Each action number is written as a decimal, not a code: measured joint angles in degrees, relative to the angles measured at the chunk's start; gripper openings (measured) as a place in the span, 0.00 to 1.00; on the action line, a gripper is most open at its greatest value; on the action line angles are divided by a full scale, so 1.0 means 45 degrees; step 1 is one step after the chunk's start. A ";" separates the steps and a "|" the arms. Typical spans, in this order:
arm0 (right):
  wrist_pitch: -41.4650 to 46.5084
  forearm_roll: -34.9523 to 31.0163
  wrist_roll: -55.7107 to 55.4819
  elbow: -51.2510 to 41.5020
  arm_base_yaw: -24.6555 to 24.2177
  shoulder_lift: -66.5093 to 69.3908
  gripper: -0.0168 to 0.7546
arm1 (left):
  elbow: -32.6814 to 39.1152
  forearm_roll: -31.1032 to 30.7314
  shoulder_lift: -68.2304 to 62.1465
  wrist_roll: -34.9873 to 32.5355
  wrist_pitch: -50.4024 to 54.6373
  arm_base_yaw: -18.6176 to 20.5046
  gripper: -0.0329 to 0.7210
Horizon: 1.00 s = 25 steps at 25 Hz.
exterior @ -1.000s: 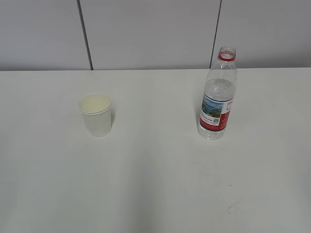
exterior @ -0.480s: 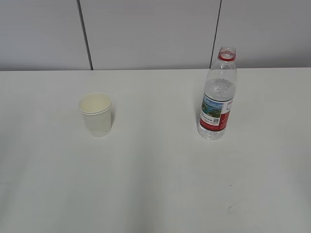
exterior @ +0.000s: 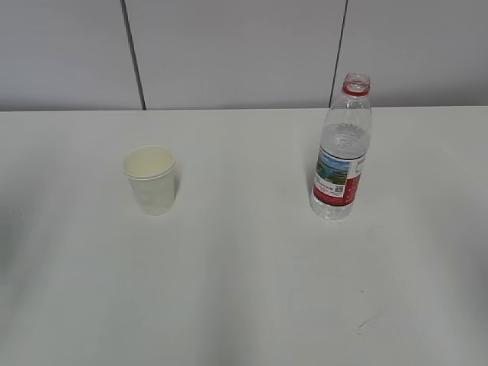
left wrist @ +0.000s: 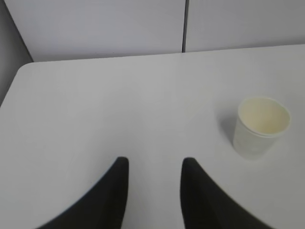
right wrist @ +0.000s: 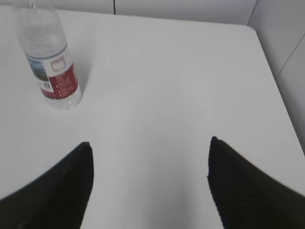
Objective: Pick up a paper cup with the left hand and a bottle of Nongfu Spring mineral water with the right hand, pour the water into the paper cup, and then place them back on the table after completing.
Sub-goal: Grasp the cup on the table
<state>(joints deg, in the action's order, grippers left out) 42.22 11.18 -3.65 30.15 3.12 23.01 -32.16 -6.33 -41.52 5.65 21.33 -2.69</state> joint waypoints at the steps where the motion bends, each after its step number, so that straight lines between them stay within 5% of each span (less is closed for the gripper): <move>1: -0.0682 0.0000 0.0000 0.0000 0.0000 0.0349 0.74 | 0.0000 0.0000 -0.0489 0.0000 -0.0464 0.0000 0.36; 7: -0.3932 0.0018 0.0000 0.0000 0.0000 0.2517 0.74 | 0.0000 0.0016 -0.3477 0.0000 -0.3802 0.0000 0.36; 15: -0.5876 0.0055 0.0000 0.0000 0.0000 0.4919 0.74 | 0.0073 0.0027 -0.7211 0.0000 -0.8657 0.0000 0.36; 25: -0.9959 0.0077 0.0000 -0.1171 0.0000 0.6319 0.74 | 0.2524 -0.0014 -1.0446 0.0011 -1.6647 0.0000 0.36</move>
<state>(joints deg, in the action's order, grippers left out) -2.59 11.52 -3.65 24.88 3.12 51.45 -20.81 -6.39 -88.52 5.70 -53.58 -2.69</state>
